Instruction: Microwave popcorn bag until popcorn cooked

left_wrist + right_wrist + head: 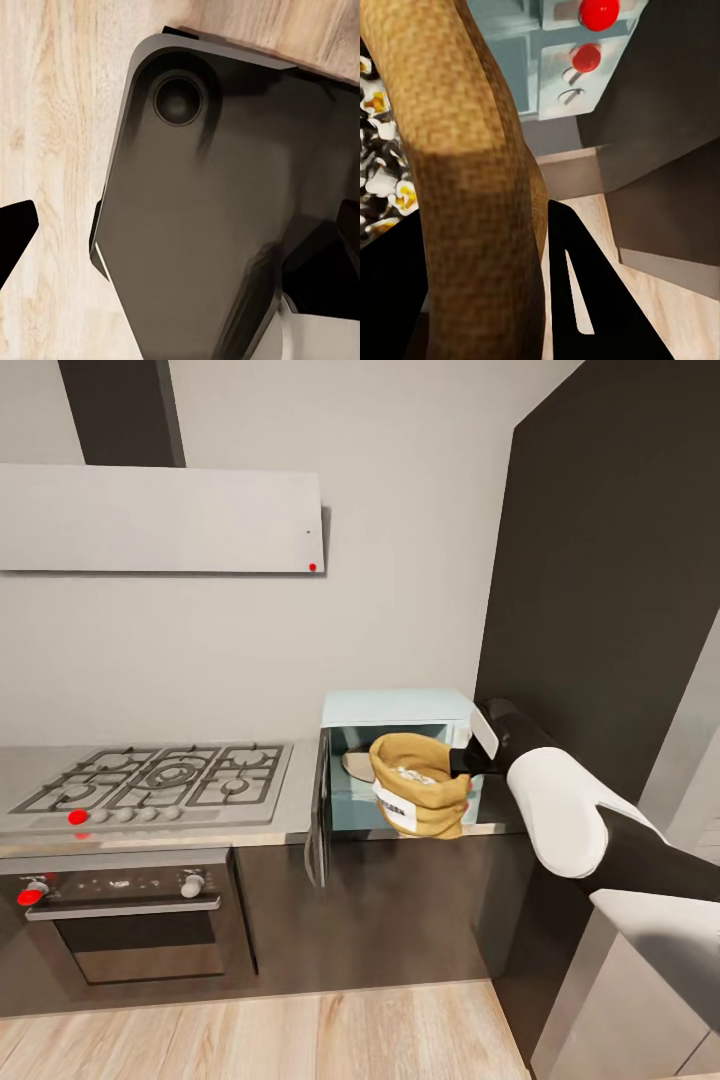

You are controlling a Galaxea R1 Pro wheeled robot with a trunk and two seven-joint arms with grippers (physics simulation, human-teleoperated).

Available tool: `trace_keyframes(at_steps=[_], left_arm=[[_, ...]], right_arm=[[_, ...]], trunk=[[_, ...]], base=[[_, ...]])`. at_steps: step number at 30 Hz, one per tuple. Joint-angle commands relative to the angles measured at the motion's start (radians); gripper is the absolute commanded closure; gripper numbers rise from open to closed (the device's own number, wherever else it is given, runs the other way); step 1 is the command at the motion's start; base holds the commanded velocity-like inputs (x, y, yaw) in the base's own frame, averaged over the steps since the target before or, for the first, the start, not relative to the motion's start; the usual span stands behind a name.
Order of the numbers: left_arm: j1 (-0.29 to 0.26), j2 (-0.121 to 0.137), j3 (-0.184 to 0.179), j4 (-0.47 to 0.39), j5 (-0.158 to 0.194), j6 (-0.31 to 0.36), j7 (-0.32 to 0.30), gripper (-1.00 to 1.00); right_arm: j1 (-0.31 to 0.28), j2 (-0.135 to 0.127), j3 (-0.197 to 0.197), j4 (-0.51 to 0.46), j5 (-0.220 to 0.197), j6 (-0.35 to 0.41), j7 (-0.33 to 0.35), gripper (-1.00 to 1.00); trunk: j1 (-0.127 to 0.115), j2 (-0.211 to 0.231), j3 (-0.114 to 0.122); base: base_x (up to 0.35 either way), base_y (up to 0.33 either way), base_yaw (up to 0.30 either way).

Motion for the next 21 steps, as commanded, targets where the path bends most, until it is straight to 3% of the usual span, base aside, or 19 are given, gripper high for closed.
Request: trace_keyframes(at_steps=[1, 12, 21], left_arm=[[0.000, 0.000, 0.001, -0.002, 0.004, -0.001, 0.001, -1.00], [0.000, 0.000, 0.001, -0.002, 0.004, -0.001, 0.006, -1.00], [0.000, 0.000, 0.000, -0.002, 0.004, -0.001, 0.005, -1.00]], right_arm=[[-0.001, 0.002, -0.008, -0.001, 0.004, 0.003, -0.004, 1.00], [-0.001, 0.021, -0.009, 0.000, 0.004, 0.003, -0.007, 1.00], [-0.001, 0.022, -0.010, 0.001, 0.004, 0.003, -0.015, 1.00]], trunk=[[0.000, -0.001, -0.001], [0.000, -0.001, -0.001], [0.000, -0.001, -0.001]], base=[[0.000, 0.000, 0.000], [0.005, 0.000, 0.000], [0.261, 0.000, 0.000]])
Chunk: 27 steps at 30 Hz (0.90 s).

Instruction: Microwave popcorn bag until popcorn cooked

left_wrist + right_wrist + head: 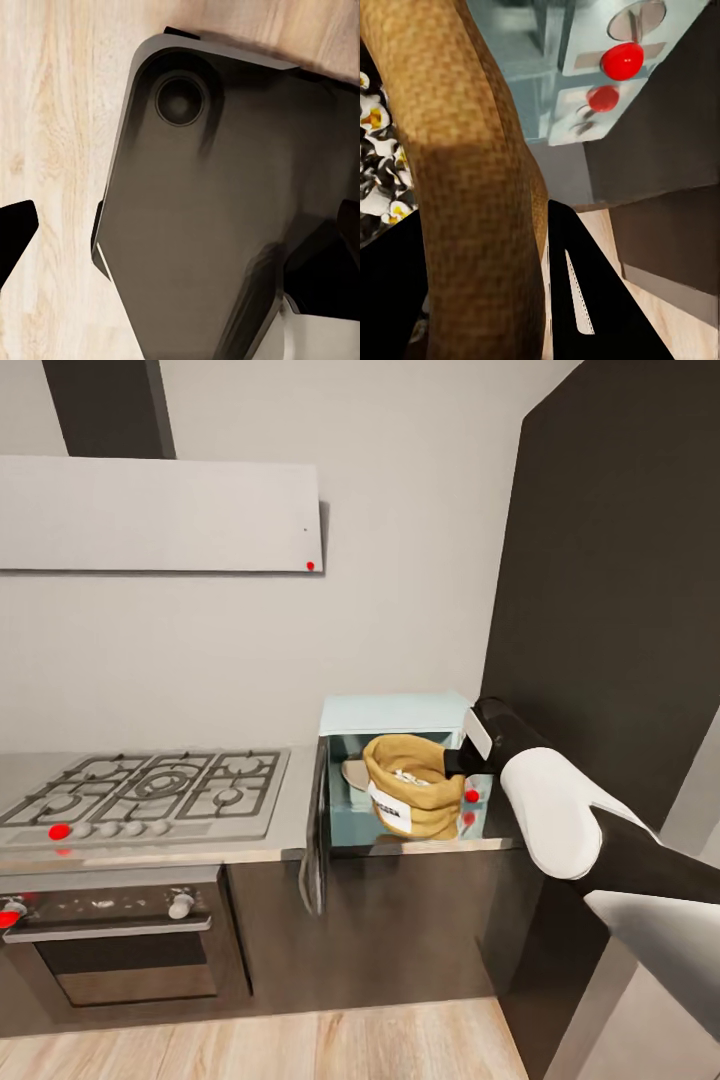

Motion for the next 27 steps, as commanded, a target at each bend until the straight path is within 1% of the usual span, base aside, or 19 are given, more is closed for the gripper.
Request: trace_keyframes(at_steps=[1, 5, 7, 13, 17, 19, 27], left_arm=[[0.000, 0.000, 0.001, -0.001, 0.003, -0.001, 0.001, -1.00], [0.000, 0.000, 0.001, -0.002, 0.003, -0.002, 0.001, -1.00], [0.000, 0.000, 0.001, -0.002, 0.003, -0.002, 0.001, -1.00], [0.000, 0.000, 0.002, -0.002, 0.003, -0.002, 0.001, -1.00], [0.000, 0.000, 0.002, -0.002, 0.003, -0.002, 0.001, -1.00], [0.000, 0.000, 0.002, -0.002, 0.003, -0.002, 0.001, -1.00], [0.000, -0.001, 0.002, -0.002, 0.003, -0.002, 0.002, -1.00]], right_arm=[[-0.001, 0.002, -0.009, 0.001, 0.004, 0.003, -0.012, 1.00], [-0.001, 0.001, -0.009, 0.010, 0.004, 0.003, -0.034, 1.00], [-0.001, 0.001, -0.010, 0.013, 0.002, 0.003, -0.036, 1.00], [-0.001, 0.001, -0.012, 0.018, 0.001, 0.003, -0.036, 1.00], [-0.001, -0.001, -0.012, 0.072, 0.001, 0.003, -0.035, 1.00], [-0.001, -0.002, -0.012, 0.085, 0.001, 0.003, -0.035, 1.00], [-0.001, -0.002, -0.012, 0.091, -0.001, 0.003, -0.034, 1.00]], trunk=[[0.001, -0.001, -0.001], [0.001, -0.001, -0.001], [0.001, -0.001, -0.001], [0.001, -0.001, -0.001], [0.001, -0.001, -0.001], [0.001, -0.001, -0.001], [0.001, -0.001, -0.001]], base=[[0.302, 0.000, 0.000], [0.289, 0.000, 0.000], [0.094, 0.000, 0.000], [0.009, 0.000, 0.000], [0.000, 0.000, 0.000], [0.000, 0.000, 0.000], [0.000, 0.000, 0.000]])
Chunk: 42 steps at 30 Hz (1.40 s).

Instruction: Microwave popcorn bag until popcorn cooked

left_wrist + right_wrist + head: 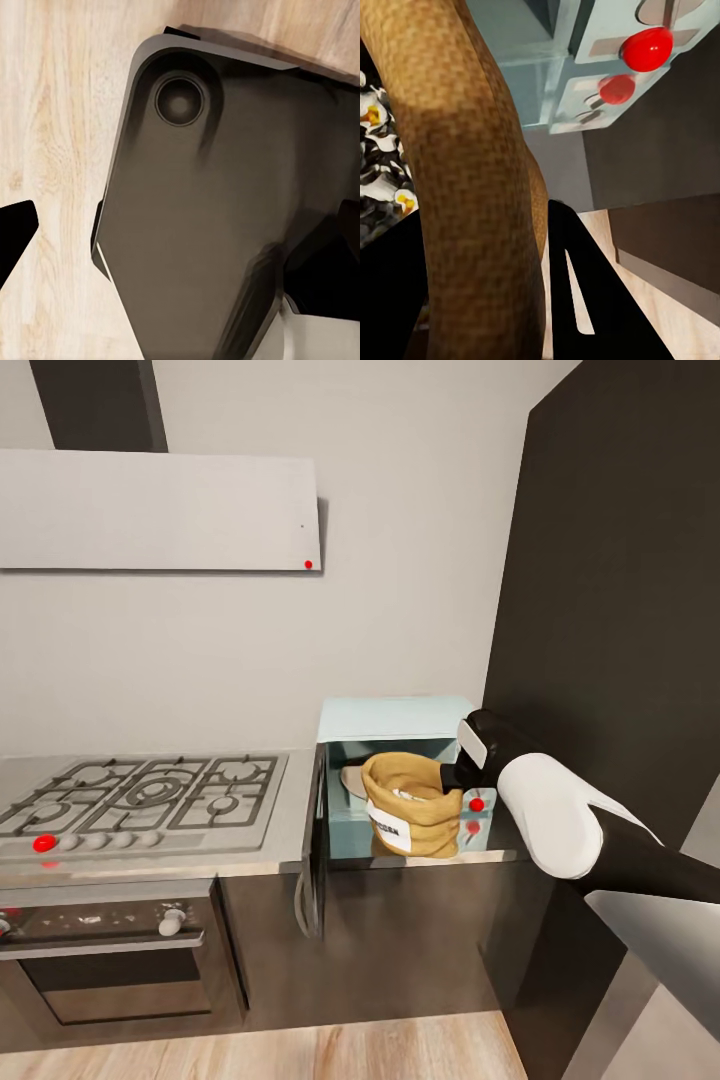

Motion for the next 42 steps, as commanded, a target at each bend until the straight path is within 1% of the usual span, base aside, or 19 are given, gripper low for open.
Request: trace_keyframes(at_steps=[1, 5, 7, 16, 25, 36, 42], left_arm=[[0.000, -0.001, 0.001, -0.001, 0.003, -0.001, 0.002, -1.00], [0.000, -0.001, 0.001, -0.001, 0.003, 0.000, 0.002, -1.00], [0.000, 0.000, 0.002, -0.002, 0.003, -0.001, 0.000, -1.00], [0.000, 0.000, 0.005, -0.003, 0.003, -0.001, 0.002, -1.00], [0.000, 0.000, 0.006, -0.003, 0.003, -0.001, 0.002, -1.00], [0.000, 0.000, 0.004, -0.003, 0.003, 0.000, 0.002, -1.00], [0.000, 0.000, 0.004, -0.003, 0.003, 0.000, 0.002, -1.00]], right_arm=[[-0.001, 0.001, -0.009, -0.002, 0.006, 0.003, -0.002, 1.00], [-0.001, 0.001, -0.009, -0.002, 0.006, 0.003, -0.002, 1.00], [0.000, 0.002, -0.019, -0.004, 0.008, 0.003, -0.001, 1.00], [0.001, 0.000, -0.009, -0.007, -0.002, 0.003, -0.001, 1.00], [0.001, 0.002, -0.010, -0.054, -0.006, 0.003, 0.003, 1.00], [0.001, 0.004, -0.009, -0.053, -0.004, 0.003, 0.001, 1.00], [0.001, 0.004, -0.009, -0.044, -0.003, 0.003, -0.002, 1.00]], trunk=[[0.000, -0.001, -0.001], [0.000, -0.001, -0.001], [0.000, -0.001, -0.001], [0.000, -0.001, -0.001], [0.000, -0.001, -0.001], [0.000, -0.001, -0.001], [0.000, -0.001, -0.001]], base=[[0.000, 0.000, 0.000], [0.000, 0.000, 0.000], [0.000, 0.000, 0.000], [0.000, 0.000, 0.000], [0.000, 0.000, 0.000], [0.020, 0.000, 0.000], [0.120, 0.000, 0.000]])
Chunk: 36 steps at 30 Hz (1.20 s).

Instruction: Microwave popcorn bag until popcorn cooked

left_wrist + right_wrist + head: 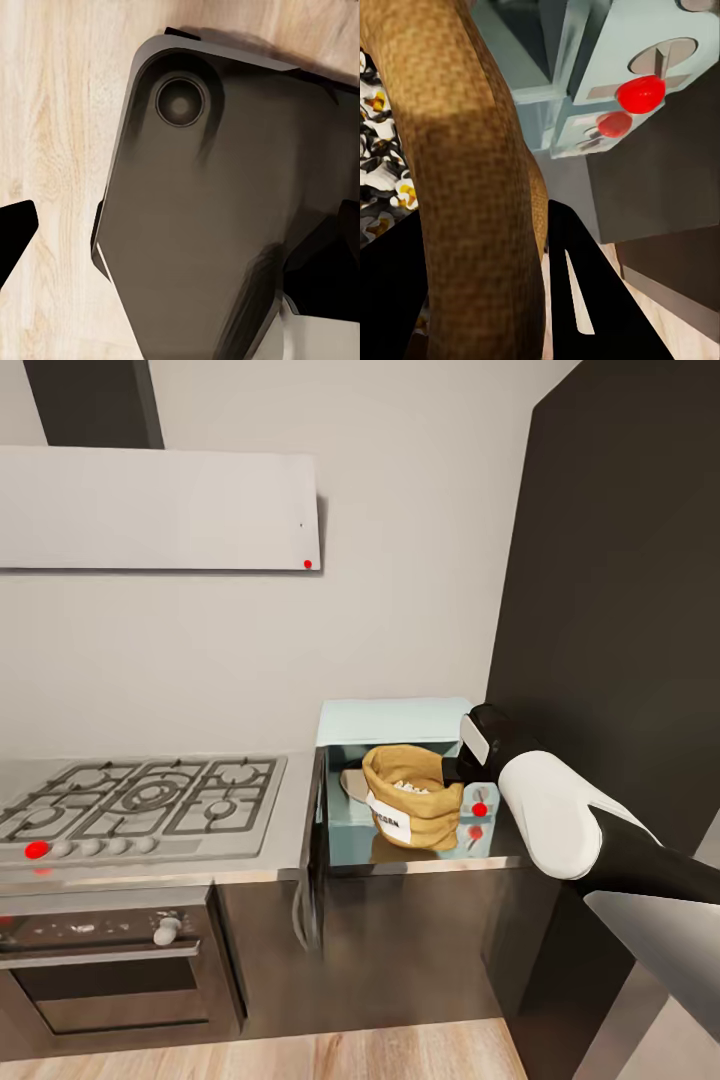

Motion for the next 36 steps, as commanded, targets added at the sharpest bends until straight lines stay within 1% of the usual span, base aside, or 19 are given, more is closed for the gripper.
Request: trace_keyframes(at_steps=[1, 7, 21, 26, 31, 36], left_arm=[[0.000, 0.000, 0.001, -0.002, 0.003, -0.001, 0.001, -1.00], [0.000, 0.000, 0.001, -0.002, 0.003, -0.001, 0.001, -1.00], [0.000, 0.000, 0.001, -0.002, 0.003, -0.001, 0.001, -1.00], [0.000, 0.000, 0.003, -0.002, 0.003, -0.002, 0.001, -1.00], [0.000, -0.002, 0.003, -0.002, 0.003, -0.001, 0.001, -1.00], [0.000, -0.002, 0.003, -0.002, 0.003, -0.001, 0.001, -1.00]], right_arm=[[-0.001, 0.001, -0.008, 0.001, 0.007, 0.002, -0.001, 1.00], [-0.001, 0.001, -0.008, 0.001, 0.007, 0.002, -0.002, 1.00], [-0.001, 0.003, -0.008, 0.010, 0.001, 0.002, 0.003, 1.00], [-0.001, 0.003, -0.008, 0.010, 0.001, 0.003, 0.003, 1.00], [-0.001, 0.003, -0.008, 0.010, 0.001, 0.003, 0.004, 1.00], [-0.001, 0.001, -0.008, 0.010, 0.001, 0.003, 0.005, 1.00]], trunk=[[0.000, -0.001, -0.001], [0.000, -0.001, -0.001], [0.000, -0.001, -0.001], [0.000, -0.001, -0.001], [0.000, -0.001, -0.001], [0.000, -0.001, -0.001]], base=[[0.142, 0.000, 0.000], [0.156, 0.000, 0.000], [0.225, 0.000, 0.000], [0.029, 0.004, 0.000], [0.001, 0.155, 0.000], [0.000, 0.035, 0.000]])
